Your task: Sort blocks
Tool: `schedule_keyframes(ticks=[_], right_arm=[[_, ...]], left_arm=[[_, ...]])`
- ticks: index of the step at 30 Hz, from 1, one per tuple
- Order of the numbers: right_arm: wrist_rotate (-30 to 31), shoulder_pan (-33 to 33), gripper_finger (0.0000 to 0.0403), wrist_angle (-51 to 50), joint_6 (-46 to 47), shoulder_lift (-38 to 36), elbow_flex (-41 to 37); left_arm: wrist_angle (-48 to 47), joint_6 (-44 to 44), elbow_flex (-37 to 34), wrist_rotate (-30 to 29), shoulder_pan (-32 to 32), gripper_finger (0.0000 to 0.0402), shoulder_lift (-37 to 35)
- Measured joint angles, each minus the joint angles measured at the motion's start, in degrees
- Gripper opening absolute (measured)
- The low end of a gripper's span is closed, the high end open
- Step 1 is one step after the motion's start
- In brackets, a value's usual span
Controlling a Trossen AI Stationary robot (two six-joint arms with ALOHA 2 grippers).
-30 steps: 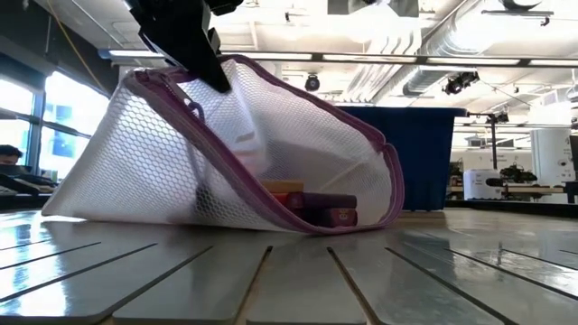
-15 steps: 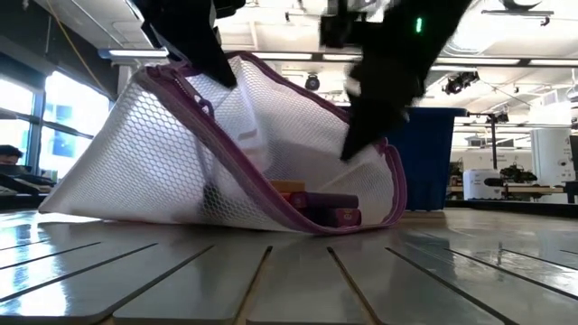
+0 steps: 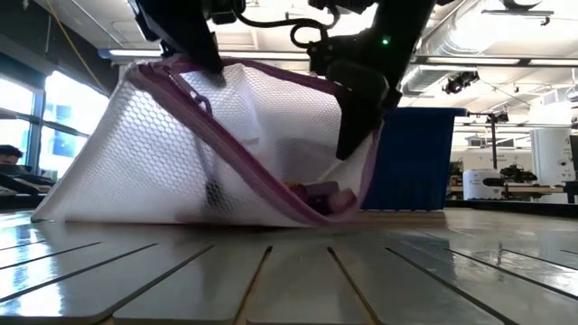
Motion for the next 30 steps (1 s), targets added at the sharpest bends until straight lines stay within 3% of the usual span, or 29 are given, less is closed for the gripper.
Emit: schedule_keyframes(ticks=[4,9,13,16,22,30], right_arm=[[-5.1,-1.3,0.0012,0.0,-0.9,-0.5,0.0],[-9.5,-2.3,0.0010,-0.6,1.7,-0.5,0.0],[-11.5,-2.4,0.0004,-0.2,1.9,-0.5,0.0],[-12.4,-2.4,0.0001,0.2,1.2,-0.5,0.0],[-14.7,-3.4,0.0000,0.1,0.4,-0.5,0.0],[-17.2,-5.0,0.0000,0.3,2.0,-0.5,0.0]], left_arm=[[-7.5,1.2,4.4,3.3,1.8,0.0108,-0.9],[-20.6,5.3,12.6,3.8,6.9,0.0149,-4.0],[-28.4,7.4,18.4,-1.3,15.5,0.0165,-5.9],[-28.2,10.4,20.7,-1.8,24.4,0.0168,-5.9],[-26.7,14.4,26.0,6.2,43.4,0.0168,0.3],[-19.5,19.1,32.5,1.2,55.2,0.0168,10.5]])
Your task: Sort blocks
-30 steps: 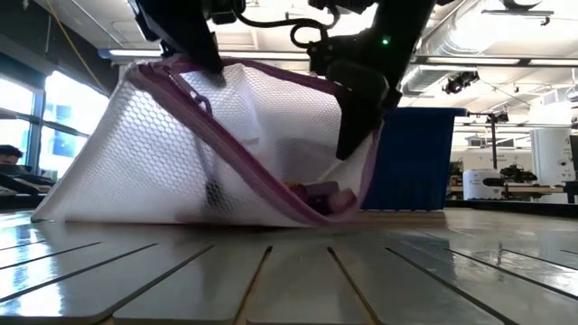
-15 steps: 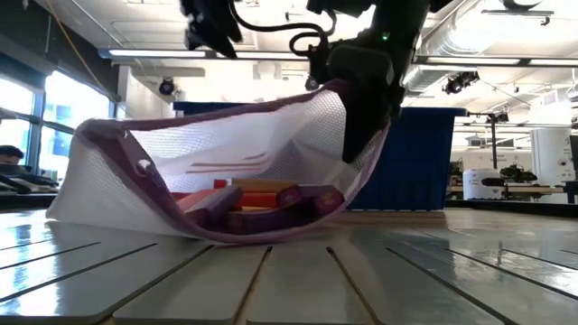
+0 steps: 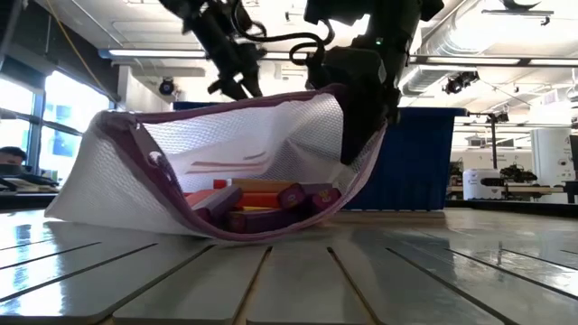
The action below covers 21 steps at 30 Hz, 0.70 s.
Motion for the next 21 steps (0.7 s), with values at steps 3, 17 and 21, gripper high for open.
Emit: schedule_keyframes(ticks=[3,17,21], right_arm=[[0.0,0.0,0.0000,0.1,-0.1,0.0,0.0],[-2.0,-0.4,0.0000,0.0,4.2,0.0,0.0],[-2.6,-0.4,0.0000,-0.2,3.3,0.0,0.0]], left_arm=[[3.5,-1.1,1.5,-1.0,2.1,0.0168,3.9],[9.4,-25.5,4.1,-16.2,2.3,0.0168,17.2],[9.9,-30.3,4.1,-23.1,1.2,0.0168,19.9]])
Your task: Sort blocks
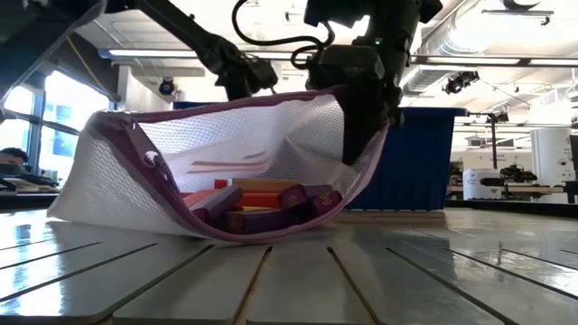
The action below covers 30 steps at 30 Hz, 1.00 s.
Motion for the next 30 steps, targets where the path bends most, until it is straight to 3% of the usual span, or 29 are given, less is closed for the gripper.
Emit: schedule_keyframes(ticks=[8,22,30], right_arm=[[-2.5,0.0,0.0000,-0.3,-3.5,0.0,0.0],[-4.7,0.9,0.0000,-0.6,-5.9,0.0,0.0],[-4.7,0.9,0.0000,-0.4,-6.2,0.0,0.0]], left_arm=[[-0.5,-11.3,0.0,-3.0,-0.7,0.0168,6.2],[1.9,-18.9,0.0,-8.0,0.2,0.0168,8.2],[2.5,-22.8,0.0,-4.9,-0.2,0.0168,8.2]])
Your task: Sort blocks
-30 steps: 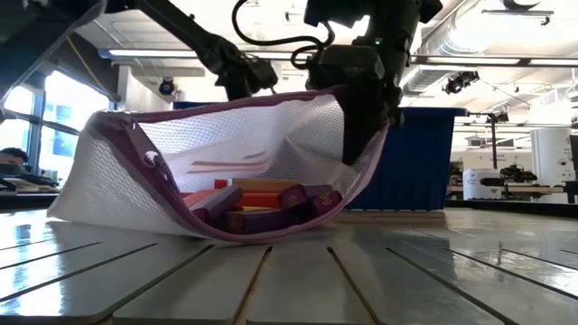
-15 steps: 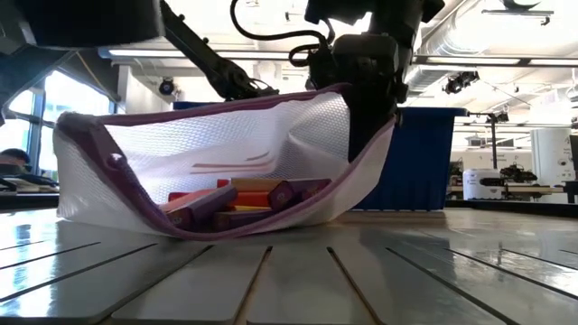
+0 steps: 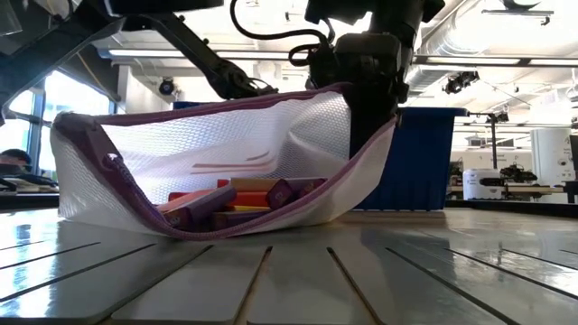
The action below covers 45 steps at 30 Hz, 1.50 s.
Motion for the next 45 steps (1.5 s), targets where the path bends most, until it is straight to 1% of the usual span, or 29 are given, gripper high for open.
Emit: schedule_keyframes(ticks=[8,14,18,21,24,27,31,32,38,45], right_arm=[[0.0,0.0,0.0000,0.1,0.0,0.0,0.0],[-0.2,0.0,0.0000,0.7,0.0,0.0,0.0],[-0.4,0.3,0.0000,0.8,0.0,0.0,0.0],[-0.2,0.5,0.0000,1.0,1.1,0.0,0.0],[0.0,0.5,0.0000,1.0,1.6,0.0,0.0],[0.1,0.6,0.0000,1.0,2.1,0.0,0.0],[1.1,0.9,0.0000,1.0,3.1,0.0,0.0],[1.3,1.0,0.0000,1.0,3.2,0.0,0.0],[2.2,1.1,0.0000,1.4,2.6,0.0,0.0],[2.6,1.1,0.0000,1.3,0.0,0.0,0.0]], left_arm=[[1.0,-4.5,0.0,-2.6,-0.6,0.0168,0.6],[2.7,-6.9,0.2,0.2,-0.3,0.0168,3.0],[2.5,-3.2,0.2,1.1,-0.3,0.0168,3.3],[2.0,1.5,0.2,1.7,0.0,0.0168,3.4],[-0.6,5.9,0.3,3.6,0.3,0.0161,3.3],[-3.9,9.1,0.3,6.4,0.5,0.0133,3.3],[-5.7,15.1,0.2,9.2,0.2,0.0068,2.7],[-5.8,16.2,0.2,9.8,0.1,0.0058,2.3],[-5.6,23.4,-0.3,12.5,-0.8,0.0058,-1.8],[-5.1,31.2,-0.2,11.0,-3.5,0.0058,-11.5]])
